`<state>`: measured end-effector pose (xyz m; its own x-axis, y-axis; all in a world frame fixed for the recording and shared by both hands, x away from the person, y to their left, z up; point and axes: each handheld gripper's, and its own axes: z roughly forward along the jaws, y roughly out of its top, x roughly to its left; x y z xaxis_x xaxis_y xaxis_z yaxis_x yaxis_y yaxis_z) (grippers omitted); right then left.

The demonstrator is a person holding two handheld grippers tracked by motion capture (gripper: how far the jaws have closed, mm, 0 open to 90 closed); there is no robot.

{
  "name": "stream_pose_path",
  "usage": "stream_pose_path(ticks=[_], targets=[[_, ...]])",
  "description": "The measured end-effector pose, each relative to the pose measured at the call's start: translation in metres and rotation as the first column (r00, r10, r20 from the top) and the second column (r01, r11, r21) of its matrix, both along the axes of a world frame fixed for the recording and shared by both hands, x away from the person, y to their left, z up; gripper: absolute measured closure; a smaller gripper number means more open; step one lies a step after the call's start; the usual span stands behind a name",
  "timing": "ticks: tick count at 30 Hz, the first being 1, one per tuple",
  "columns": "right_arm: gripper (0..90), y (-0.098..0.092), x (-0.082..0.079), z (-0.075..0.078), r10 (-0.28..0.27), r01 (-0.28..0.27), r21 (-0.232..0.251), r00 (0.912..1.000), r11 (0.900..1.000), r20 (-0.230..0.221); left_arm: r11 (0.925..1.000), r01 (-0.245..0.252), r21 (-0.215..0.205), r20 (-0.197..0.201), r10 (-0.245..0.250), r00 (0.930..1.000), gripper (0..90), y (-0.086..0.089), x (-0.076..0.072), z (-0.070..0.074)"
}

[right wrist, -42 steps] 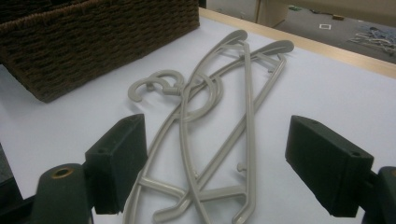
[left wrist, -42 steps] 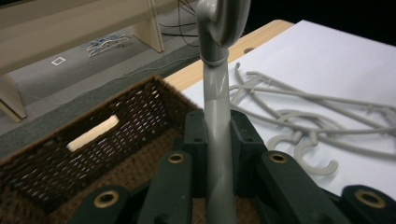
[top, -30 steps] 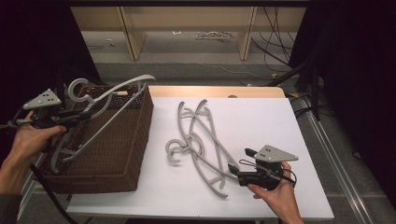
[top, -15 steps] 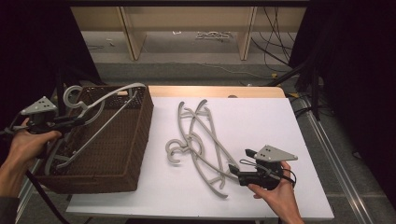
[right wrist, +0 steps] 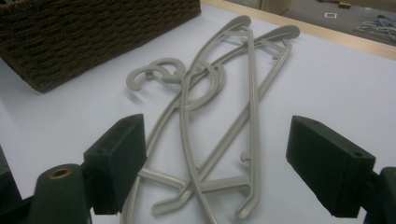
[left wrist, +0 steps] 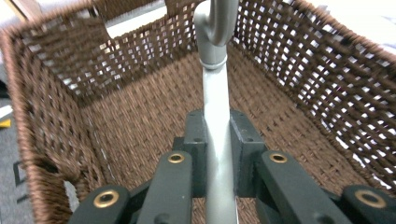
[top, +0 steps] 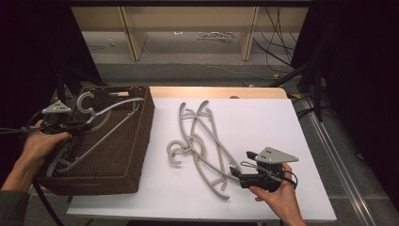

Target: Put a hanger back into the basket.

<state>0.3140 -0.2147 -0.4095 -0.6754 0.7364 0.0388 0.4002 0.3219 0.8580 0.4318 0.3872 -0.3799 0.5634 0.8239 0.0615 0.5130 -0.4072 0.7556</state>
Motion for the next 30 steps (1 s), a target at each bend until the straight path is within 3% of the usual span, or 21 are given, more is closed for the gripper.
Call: stream_pose_path(ticks=[1, 3, 4, 5, 9, 10, 11, 15, 17, 18, 20, 21, 22, 24, 25, 26, 27, 28, 30], targets=[[21.2, 0.000, 0.000, -0.001, -0.002, 0.002, 0.003, 1.0000, 1.000, 0.003, 0.9994, 0.011, 0.033, -0.022, -0.011, 0.9997, 79.4, 0.003, 0.003, -0.002], [21.2, 0.001, 0.000, -0.001, -0.001, 0.001, 0.002, 1.0000, 1.000, 0.003, 0.9989, 0.017, 0.044, -0.018, -0.016, 0.9997, 79.4, 0.004, 0.005, -0.004], [21.2, 0.001, 0.000, -0.001, -0.001, 0.001, 0.003, 1.0000, 1.000, 0.003, 0.9984, 0.020, 0.054, -0.035, -0.018, 0.9992, 79.4, 0.004, 0.007, -0.005], [21.2, 0.001, 0.000, -0.001, -0.001, 0.001, 0.002, 1.0000, 1.000, 0.003, 0.9984, 0.001, 0.056, -0.059, 0.003, 0.9982, 79.4, 0.002, 0.007, -0.008], [21.2, 0.001, 0.000, -0.001, 0.004, -0.004, -0.001, 1.0000, 1.000, 0.000, 0.9988, -0.024, 0.043, -0.077, 0.027, 0.9967, 79.3, 0.000, 0.009, -0.014], [21.2, 0.001, 0.000, -0.001, 0.004, -0.004, -0.001, 1.0000, 1.000, 0.000, 0.9983, -0.011, 0.057, -0.069, 0.015, 0.9975, 79.3, 0.001, 0.011, -0.015], [21.2, 0.001, 0.000, -0.001, 0.003, -0.003, -0.001, 1.0000, 1.000, -0.001, 0.9988, -0.033, 0.037, -0.083, 0.036, 0.9959, 79.3, 0.001, 0.010, -0.017], [21.1, 0.001, 0.000, -0.001, 0.004, -0.004, -0.001, 1.0000, 1.000, 0.000, 0.9987, -0.045, 0.024, -0.070, 0.047, 0.9965, 79.2, 0.006, 0.011, -0.020], [21.1, 0.001, 0.000, -0.001, 0.004, -0.004, 0.000, 1.0000, 1.000, 0.000, 0.9976, -0.063, 0.029, -0.088, 0.065, 0.9940, 79.2, 0.007, 0.010, -0.021], [21.1, 0.001, 0.000, -0.001, 0.005, -0.005, 0.000, 1.0000, 1.000, 0.000, 0.9977, -0.046, 0.049, -0.061, 0.049, 0.9970, 79.3, 0.009, 0.013, -0.021], [21.2, 0.002, 0.000, -0.001, 0.006, -0.006, 0.002, 0.9999, 1.000, -0.012, 0.9941, -0.093, 0.055, -0.085, 0.098, 0.9916, 79.4, 0.009, 0.012, -0.024], [21.2, 0.002, 0.000, -0.001, 0.006, -0.006, 0.002, 0.9999, 1.000, -0.012, 0.9937, -0.090, 0.066, -0.071, 0.095, 0.9930, 79.4, 0.011, 0.013, -0.025], [21.2, 0.002, -0.001, -0.001, 0.006, -0.006, 0.002, 0.9999, 1.000, -0.013, 0.9921, -0.116, 0.046, -0.082, 0.120, 0.9894, 79.4, 0.011, 0.012, -0.026], [21.2, 0.002, 0.000, -0.001, 0.007, -0.007, -0.001, 1.0000, 1.000, -0.002, 0.9923, -0.117, 0.041, -0.068, 0.119, 0.9905, 79.1, 0.013, 0.014, -0.028], [21.1, 0.002, 0.000, -0.001, 0.006, -0.006, 0.000, 1.0000, 1.000, -0.006, 0.9926, -0.105, 0.061, -0.067, 0.109, 0.9918, 78.4, 0.015, 0.015, -0.028], [21.1, 0.002, 0.000, -0.001, 0.006, -0.006, 0.000, 1.0000, 1.000, -0.006, 0.9896, -0.136, 0.047, -0.079, 0.139, 0.9872, 78.4, 0.014, 0.014, -0.029], [21.2, 0.002, 0.000, -0.002, 0.006, -0.006, 0.001, 1.0000, 1.000, -0.008, 0.9909, -0.123, 0.055, -0.038, 0.125, 0.9914, 75.9, 0.017, 0.016, -0.029], [21.2, 0.002, 0.000, -0.002, 0.006, -0.006, 0.001, 1.0000, 1.000, -0.008, 0.9861, -0.163, 0.033, -0.046, 0.164, 0.9853, 75.9, 0.016, 0.014, -0.030], [21.2, 0.002, 0.000, -0.002, 0.008, -0.008, 0.001, 0.9999, 1.000, -0.008, 0.9852, -0.168, 0.032, -0.051, 0.170, 0.9842, 74.3, 0.018, 0.014, -0.028]])
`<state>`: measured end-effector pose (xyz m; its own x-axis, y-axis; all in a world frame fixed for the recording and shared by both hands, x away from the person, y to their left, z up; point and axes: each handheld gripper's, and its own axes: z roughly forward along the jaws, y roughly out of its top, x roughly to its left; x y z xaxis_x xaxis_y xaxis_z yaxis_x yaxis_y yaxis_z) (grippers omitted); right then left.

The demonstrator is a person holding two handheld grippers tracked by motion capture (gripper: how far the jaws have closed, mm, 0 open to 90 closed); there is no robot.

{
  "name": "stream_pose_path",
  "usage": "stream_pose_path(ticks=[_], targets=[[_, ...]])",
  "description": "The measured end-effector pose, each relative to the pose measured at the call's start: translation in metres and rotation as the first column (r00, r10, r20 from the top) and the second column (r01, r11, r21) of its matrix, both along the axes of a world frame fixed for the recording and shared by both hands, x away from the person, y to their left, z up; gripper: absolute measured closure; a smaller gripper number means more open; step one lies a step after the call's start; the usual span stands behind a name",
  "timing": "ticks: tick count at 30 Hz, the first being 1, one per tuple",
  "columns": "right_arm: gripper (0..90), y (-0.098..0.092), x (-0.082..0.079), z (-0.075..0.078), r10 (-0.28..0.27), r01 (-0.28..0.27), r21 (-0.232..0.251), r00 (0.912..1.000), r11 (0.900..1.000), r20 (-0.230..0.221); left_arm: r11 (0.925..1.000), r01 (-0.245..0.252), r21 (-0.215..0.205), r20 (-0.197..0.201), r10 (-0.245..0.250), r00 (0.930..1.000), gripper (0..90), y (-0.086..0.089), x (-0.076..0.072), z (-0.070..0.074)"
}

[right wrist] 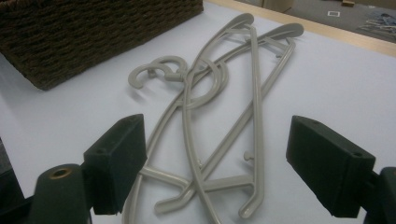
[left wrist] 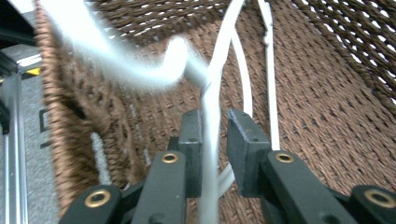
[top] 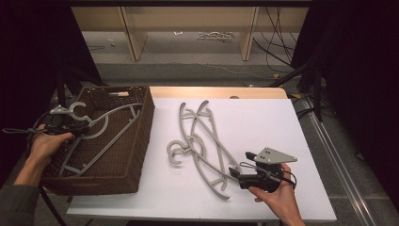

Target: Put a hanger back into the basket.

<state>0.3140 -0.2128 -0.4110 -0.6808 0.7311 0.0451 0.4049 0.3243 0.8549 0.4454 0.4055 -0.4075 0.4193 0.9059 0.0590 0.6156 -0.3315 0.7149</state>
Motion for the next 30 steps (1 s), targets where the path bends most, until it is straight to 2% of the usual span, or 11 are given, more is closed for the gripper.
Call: stream_pose_path(ticks=[1, 5, 8, 9, 13, 15, 18, 24, 26, 29, 30], targets=[[21.1, 0.000, 0.000, 0.000, 0.000, 0.000, 0.000, 1.0000, 1.000, -0.002, 0.9998, 0.011, 0.017, 0.008, -0.011, 0.9999, 74.3, 0.002, 0.000, 0.002], [21.1, 0.000, 0.000, 0.000, -0.003, 0.003, 0.000, 1.0000, 1.000, 0.002, 0.9990, -0.038, -0.024, 0.032, 0.038, 0.9987, 70.9, 0.001, -0.005, 0.007], [21.2, 0.000, 0.000, 0.000, -0.004, 0.004, 0.000, 1.0000, 1.000, 0.005, 0.9981, -0.058, -0.018, 0.028, 0.059, 0.9979, 65.8, -0.001, -0.013, 0.016], [21.1, 0.000, 0.000, 0.000, -0.007, 0.007, 0.000, 1.0000, 1.000, 0.005, 0.9976, -0.065, -0.025, 0.032, 0.066, 0.9973, 57.8, -0.003, -0.015, 0.019], [21.1, 0.000, 0.000, 0.000, -0.002, 0.002, 0.002, 1.0000, 1.000, 0.006, 0.9922, -0.096, -0.081, 0.079, 0.102, 0.9916, 47.3, -0.012, -0.027, 0.032], [21.0, 0.000, 0.000, 0.000, -0.003, 0.003, 0.002, 1.0000, 1.000, 0.007, 0.9935, -0.092, -0.067, 0.093, 0.098, 0.9909, 45.2, -0.014, -0.033, 0.038], [20.9, 0.001, 0.000, 0.000, 0.002, -0.002, 0.007, 1.0000, 1.000, 0.009, 0.9830, -0.118, -0.141, 0.135, 0.137, 0.9813, 37.6, -0.024, -0.043, 0.046], [20.6, 0.002, -0.002, 0.001, 0.001, -0.001, -0.002, 1.0000, 1.000, 0.002, 0.9810, -0.062, -0.184, 0.205, 0.100, 0.9738, 31.2, -0.050, -0.066, 0.061], [20.6, 0.003, -0.001, 0.000, 0.003, -0.003, 0.011, 0.9998, 1.000, 0.018, 0.9807, -0.003, -0.196, 0.222, 0.048, 0.9739, 29.0, -0.063, -0.075, 0.065], [20.6, 0.003, -0.002, 0.000, 0.008, -0.009, 0.016, 0.9996, 1.000, 0.027, 0.9739, 0.070, -0.216, 0.256, -0.012, 0.9666, 25.7, -0.086, -0.089, 0.069], [20.6, 0.003, -0.002, 0.000, 0.008, -0.009, 0.016, 0.9996, 1.000, 0.027, 0.9739, 0.070, -0.216, 0.256, -0.012, 0.9666, 24.9, -0.086, -0.089, 0.069]])
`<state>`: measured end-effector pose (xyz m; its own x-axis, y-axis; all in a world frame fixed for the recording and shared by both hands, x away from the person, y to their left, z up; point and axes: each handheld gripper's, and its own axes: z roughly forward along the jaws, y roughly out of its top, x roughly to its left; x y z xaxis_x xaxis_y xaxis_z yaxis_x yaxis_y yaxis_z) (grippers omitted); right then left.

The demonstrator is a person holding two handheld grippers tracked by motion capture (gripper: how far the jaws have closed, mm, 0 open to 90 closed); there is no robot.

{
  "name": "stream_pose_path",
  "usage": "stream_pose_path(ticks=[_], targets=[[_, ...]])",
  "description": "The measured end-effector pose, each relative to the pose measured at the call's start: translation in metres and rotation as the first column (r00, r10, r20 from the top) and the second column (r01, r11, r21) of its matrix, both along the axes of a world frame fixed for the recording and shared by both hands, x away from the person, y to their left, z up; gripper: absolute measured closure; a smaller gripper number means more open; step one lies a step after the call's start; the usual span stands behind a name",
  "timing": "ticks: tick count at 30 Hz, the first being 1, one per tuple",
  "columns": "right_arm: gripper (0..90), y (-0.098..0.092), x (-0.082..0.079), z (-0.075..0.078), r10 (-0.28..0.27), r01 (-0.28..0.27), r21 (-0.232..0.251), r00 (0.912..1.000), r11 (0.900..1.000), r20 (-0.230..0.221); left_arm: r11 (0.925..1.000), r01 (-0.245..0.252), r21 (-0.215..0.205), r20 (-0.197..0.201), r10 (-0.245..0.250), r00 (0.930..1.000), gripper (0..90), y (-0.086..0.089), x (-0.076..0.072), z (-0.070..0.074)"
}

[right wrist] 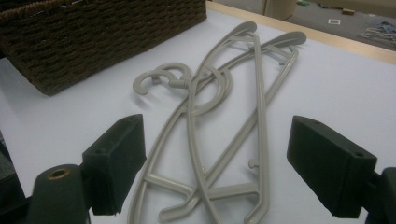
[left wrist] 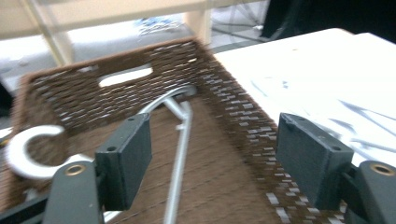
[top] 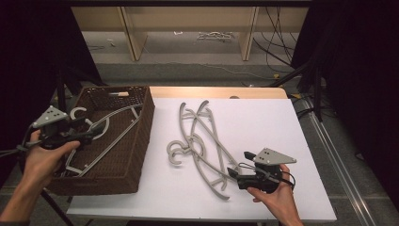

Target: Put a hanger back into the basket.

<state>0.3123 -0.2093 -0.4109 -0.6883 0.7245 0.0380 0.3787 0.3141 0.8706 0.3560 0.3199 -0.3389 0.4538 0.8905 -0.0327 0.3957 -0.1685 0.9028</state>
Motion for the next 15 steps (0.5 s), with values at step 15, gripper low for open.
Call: stream_pose_path(ticks=[15], targets=[[20.5, 0.002, -0.001, -0.001, 0.004, -0.004, 0.030, 0.9999, 1.000, 0.010, 0.9751, 0.182, -0.126, 0.139, -0.164, 0.9766, 18.6, -0.068, -0.038, -0.011]])
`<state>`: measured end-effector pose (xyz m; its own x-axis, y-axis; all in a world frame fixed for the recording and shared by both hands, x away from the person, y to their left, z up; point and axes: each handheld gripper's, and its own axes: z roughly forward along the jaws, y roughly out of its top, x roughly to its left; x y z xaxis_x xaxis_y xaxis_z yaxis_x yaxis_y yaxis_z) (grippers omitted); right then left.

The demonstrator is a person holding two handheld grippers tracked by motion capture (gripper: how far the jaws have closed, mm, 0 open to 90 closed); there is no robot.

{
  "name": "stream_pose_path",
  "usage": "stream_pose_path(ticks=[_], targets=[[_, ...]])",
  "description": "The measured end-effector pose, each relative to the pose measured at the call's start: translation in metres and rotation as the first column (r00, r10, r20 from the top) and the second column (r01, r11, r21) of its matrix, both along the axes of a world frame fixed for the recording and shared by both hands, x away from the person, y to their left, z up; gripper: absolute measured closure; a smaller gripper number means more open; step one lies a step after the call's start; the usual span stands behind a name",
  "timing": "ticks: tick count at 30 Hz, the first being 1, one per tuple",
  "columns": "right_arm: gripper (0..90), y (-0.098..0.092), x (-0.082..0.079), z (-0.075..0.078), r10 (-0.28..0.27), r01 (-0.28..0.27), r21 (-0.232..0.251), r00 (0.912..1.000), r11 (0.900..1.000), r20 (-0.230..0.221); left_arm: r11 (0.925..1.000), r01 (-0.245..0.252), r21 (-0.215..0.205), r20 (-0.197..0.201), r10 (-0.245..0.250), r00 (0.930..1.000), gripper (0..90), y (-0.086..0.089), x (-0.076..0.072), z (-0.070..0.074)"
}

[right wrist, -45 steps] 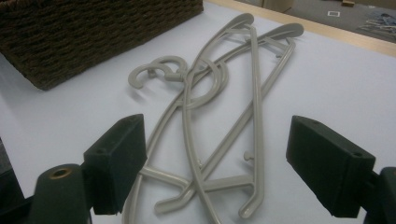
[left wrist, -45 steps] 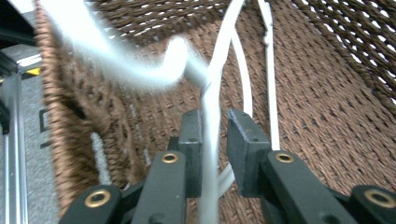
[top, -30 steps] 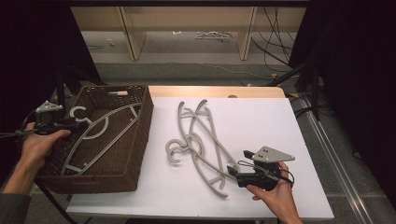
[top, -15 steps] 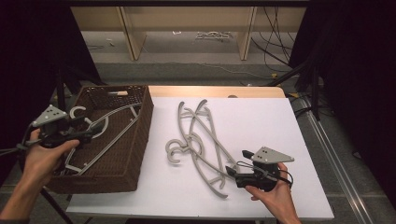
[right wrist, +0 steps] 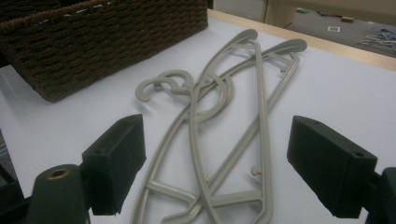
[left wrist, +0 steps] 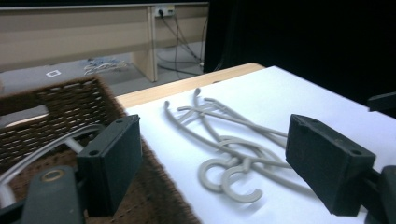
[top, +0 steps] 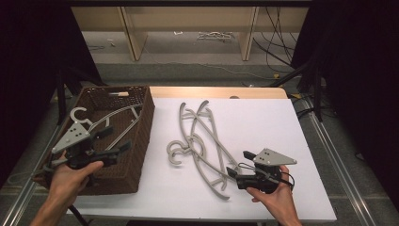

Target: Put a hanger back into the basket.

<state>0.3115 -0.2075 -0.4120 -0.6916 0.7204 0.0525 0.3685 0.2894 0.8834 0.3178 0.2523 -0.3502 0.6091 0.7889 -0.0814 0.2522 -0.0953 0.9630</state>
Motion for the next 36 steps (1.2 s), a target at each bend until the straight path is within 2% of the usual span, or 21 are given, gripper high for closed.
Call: stream_pose_path(ticks=[2, 10, 11, 13, 16, 18, 20, 21, 26, 29, 30, 36], targets=[[20.5, 0.001, 0.001, -0.001, 0.007, -0.007, 0.013, 1.0000, 1.000, 0.006, 0.9995, 0.027, -0.018, 0.012, -0.027, 0.9996, 18.6, -0.004, -0.002, -0.005], [20.3, 0.003, 0.001, -0.003, 0.012, -0.012, 0.019, 0.9999, 1.000, 0.007, 0.9946, 0.073, -0.074, 0.034, -0.071, 0.9969, 17.4, -0.022, -0.014, -0.025], [20.3, 0.003, 0.002, -0.003, 0.015, -0.016, 0.030, 0.9998, 0.999, 0.009, 0.9943, 0.086, -0.063, 0.042, -0.084, 0.9956, 17.0, -0.024, -0.015, -0.026], [20.1, 0.001, 0.002, -0.003, 0.016, -0.016, 0.021, 0.9999, 1.000, 0.005, 0.9937, 0.104, -0.041, 0.057, -0.102, 0.9932, 16.6, -0.028, -0.017, -0.030], [20.1, 0.000, 0.002, -0.003, 0.009, -0.009, 0.026, 1.0000, 1.000, -0.002, 0.9925, 0.114, -0.043, 0.047, -0.112, 0.9926, 16.6, -0.036, -0.022, -0.038], [20.0, 0.000, 0.002, -0.004, 0.000, 0.000, 0.026, 1.0000, 1.000, 0.007, 0.9909, 0.121, -0.059, 0.028, -0.120, 0.9924, 16.6, -0.040, -0.025, -0.045], [20.1, 0.001, 0.001, -0.003, 0.007, -0.007, 0.026, 1.0000, 1.000, 0.003, 0.9900, 0.134, -0.043, 0.040, -0.133, 0.9903, 16.6, -0.045, -0.030, -0.051], [20.2, 0.002, 0.001, -0.004, 0.001, -0.002, 0.030, 0.9999, 1.000, 0.017, 0.9894, 0.137, -0.048, 0.043, -0.135, 0.9899, 16.6, -0.046, -0.031, -0.053], [20.3, 0.003, 0.001, -0.004, 0.013, -0.014, 0.025, 0.9999, 1.000, 0.007, 0.9889, 0.141, -0.045, 0.052, -0.139, 0.9889, 16.6, -0.048, -0.035, -0.059], [20.2, 0.003, 0.002, -0.004, 0.008, -0.009, 0.022, 0.9999, 1.000, 0.009, 0.9893, 0.138, -0.048, 0.031, -0.136, 0.9902, 16.6, -0.049, -0.036, -0.067], [20.2, 0.004, 0.002, -0.005, 0.007, -0.008, 0.024, 0.9999, 1.000, 0.015, 0.9900, 0.140, -0.020, 0.036, -0.139, 0.9896, 16.6, -0.051, -0.035, -0.070], [20.0, 0.007, 0.002, -0.008, 0.018, -0.018, 0.013, 0.9998, 1.000, -0.003, 0.9915, 0.129, -0.016, 0.026, -0.129, 0.9913, 16.6, -0.054, -0.033, -0.077]])
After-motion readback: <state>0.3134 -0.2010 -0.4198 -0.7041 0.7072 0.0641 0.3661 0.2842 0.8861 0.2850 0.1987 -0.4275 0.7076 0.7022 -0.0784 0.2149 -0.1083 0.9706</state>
